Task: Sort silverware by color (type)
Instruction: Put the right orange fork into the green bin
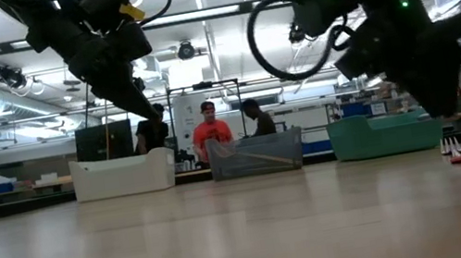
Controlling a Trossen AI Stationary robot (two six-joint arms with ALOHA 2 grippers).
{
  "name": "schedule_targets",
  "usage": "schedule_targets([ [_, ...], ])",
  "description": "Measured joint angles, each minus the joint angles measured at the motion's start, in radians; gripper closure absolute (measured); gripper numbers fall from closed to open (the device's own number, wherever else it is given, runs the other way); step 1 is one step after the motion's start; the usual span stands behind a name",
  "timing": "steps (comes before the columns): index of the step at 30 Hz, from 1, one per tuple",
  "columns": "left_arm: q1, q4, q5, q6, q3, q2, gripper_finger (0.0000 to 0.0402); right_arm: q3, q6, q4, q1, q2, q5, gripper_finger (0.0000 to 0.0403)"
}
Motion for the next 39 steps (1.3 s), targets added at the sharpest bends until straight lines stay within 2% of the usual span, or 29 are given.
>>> schedule_targets([
  [9,0.0,0.025,-0.008,0.0,0.0,0.0,0.0279,-0.098,-0.127,0.035,0.058,0.0,-0.039,0.0286],
  [18,0.0,0.044,-0.011,0.005,0.0,0.002,0.0279,-0.172,-0.258,0.142,0.116,0.0,0.068,0.0286],
  [27,0.0,0.034,-0.011,0.008,0.0,0.002,0.0279,-0.174,-0.342,0.174,0.122,0.0,0.046,0.0286],
  [34,0.0,-0.011,-0.011,0.007,0.0,0.002,0.0279,-0.231,-0.366,0.218,0.122,-0.003,0.042,0.0286],
  [39,0.0,-0.014,-0.011,0.0,-0.001,0.002,0.0279,-0.248,-0.375,0.235,0.123,-0.004,0.059,0.0308],
])
